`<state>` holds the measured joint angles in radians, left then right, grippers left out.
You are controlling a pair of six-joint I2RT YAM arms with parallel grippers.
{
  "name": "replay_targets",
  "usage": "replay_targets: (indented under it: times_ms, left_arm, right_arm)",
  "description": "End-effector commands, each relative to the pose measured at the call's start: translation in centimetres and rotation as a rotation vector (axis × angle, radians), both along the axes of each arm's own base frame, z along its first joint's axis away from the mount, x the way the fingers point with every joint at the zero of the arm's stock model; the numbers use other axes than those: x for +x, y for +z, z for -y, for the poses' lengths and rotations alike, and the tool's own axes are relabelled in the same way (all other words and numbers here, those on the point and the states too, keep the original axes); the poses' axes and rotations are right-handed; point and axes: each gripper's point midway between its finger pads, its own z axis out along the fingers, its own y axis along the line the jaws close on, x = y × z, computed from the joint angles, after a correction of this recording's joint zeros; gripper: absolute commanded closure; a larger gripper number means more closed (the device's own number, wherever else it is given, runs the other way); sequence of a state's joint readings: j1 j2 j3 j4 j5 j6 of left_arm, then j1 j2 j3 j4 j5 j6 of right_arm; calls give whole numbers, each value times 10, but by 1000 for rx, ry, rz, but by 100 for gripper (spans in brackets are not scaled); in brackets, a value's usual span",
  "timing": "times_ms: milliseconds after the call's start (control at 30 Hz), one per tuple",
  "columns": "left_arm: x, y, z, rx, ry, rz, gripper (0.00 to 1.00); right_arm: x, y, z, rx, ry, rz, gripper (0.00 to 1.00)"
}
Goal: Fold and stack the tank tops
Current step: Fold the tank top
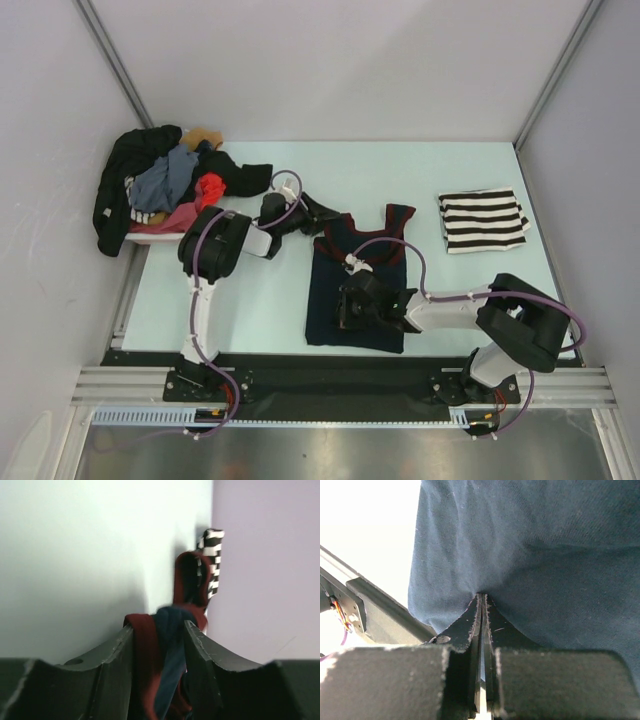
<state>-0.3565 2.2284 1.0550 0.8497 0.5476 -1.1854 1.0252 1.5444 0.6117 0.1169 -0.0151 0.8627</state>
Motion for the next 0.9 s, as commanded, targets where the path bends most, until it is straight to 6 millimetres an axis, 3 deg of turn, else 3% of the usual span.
replay_targets:
  times_ms: [0, 167, 267, 333, 467, 500, 567, 767, 867]
  left_arm:
    - [24, 41, 9, -84, -40, 187, 53]
    - [33, 50, 13, -92, -43, 201, 59]
    - [35, 60, 14, -97, -54, 232, 68]
    - [37, 67, 15, -95, -62, 259, 80]
    - [40, 72, 16, -65, -72, 274, 85]
    - [42, 74, 16, -63, -72, 284, 94]
    - [44, 78, 15, -64, -69, 298, 100]
    - [44, 109, 10, -35, -73, 430, 98]
    - [42, 125, 4, 41, -58, 504, 90]
  right_arm:
    - [-36, -57, 46, -223, 40, -132, 100]
    - [-37, -60, 47, -231, 42, -142, 100]
    - [-38, -62, 48, -235, 43, -148, 100]
    - [-38, -62, 47, -236, 47, -149, 100]
    - [-39, -63, 47, -236, 46, -152, 100]
    - [-38, -62, 46, -234, 47, -152, 100]
    - [-39, -64, 47, -237, 46, -156, 100]
    - [-41, -67, 49, -246, 42, -166, 100]
    - [-41, -67, 50, -247, 43, -169, 100]
